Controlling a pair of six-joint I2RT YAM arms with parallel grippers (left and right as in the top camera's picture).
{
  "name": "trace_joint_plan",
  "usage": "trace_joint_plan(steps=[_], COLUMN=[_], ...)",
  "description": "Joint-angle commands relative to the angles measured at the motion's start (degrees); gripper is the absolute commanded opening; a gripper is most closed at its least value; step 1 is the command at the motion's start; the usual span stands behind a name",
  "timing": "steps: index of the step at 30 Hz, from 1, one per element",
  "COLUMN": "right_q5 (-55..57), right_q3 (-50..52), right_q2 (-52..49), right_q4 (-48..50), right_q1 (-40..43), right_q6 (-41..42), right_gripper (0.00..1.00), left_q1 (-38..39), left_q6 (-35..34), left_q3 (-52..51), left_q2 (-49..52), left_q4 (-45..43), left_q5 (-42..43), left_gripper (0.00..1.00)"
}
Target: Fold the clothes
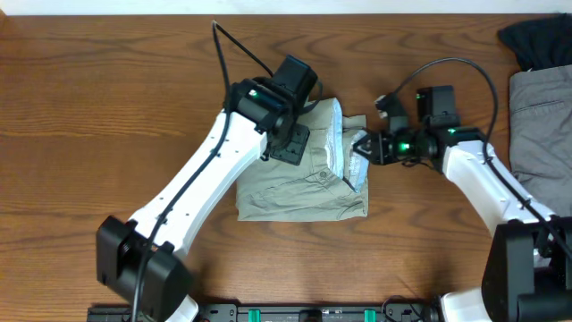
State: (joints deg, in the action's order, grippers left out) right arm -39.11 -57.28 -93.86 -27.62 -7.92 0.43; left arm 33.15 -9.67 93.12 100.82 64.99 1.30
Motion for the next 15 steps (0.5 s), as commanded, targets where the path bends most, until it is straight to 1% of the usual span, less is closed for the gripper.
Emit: trace_joint_plan(steps=[1, 6, 7, 9, 12, 13, 15], right_q5=[-3.21, 1.16, 2.40, 4.81, 4.57, 4.66, 4.63], right_q3=[-0.04, -0.04, -0.04, -0.04, -0.04, -0.04, -0.04], right_q2=[-1.42, -5.11, -5.70, -7.10, -8.35, -8.48, -8.48], right_q4=[-0.59, -1.95, -2.12, -2.08, -1.27, -1.27, -1.29], right_q1=[-3.67, -8.13, -8.55, -9.18, -9.29, -9.29, -9.29], right_q6=[-2.86, -2.56, -1.90, -0.57, -1.40, -1.75, -3.04], right_gripper=[0.24, 0.23, 0.21, 0.22, 0.27, 0.31, 0.38], left_q1=[0.02, 0.02, 0.02, 0.00, -0.04, -0.04, -0.04], left_q6=[-0.26, -0.04, -0.04, -0.04, 0.09, 0.17, 0.44], left_q3=[-0.07, -0.07, -0.07, -0.07, -0.07, -0.07, -0.07], left_q2=[0.26, 0.26, 0.26, 0.26, 0.26, 0.26, 0.26], left_q4=[-0.52, -1.40, -1.42, -1.42, -1.42, -1.42, -1.42], left_q5=[-0.50, -0.52, -0.52, -0.52, -0.55, -0.74, -0.94], left_gripper=[0.63, 0.64, 0.64, 0.64, 0.66, 0.68, 0.68])
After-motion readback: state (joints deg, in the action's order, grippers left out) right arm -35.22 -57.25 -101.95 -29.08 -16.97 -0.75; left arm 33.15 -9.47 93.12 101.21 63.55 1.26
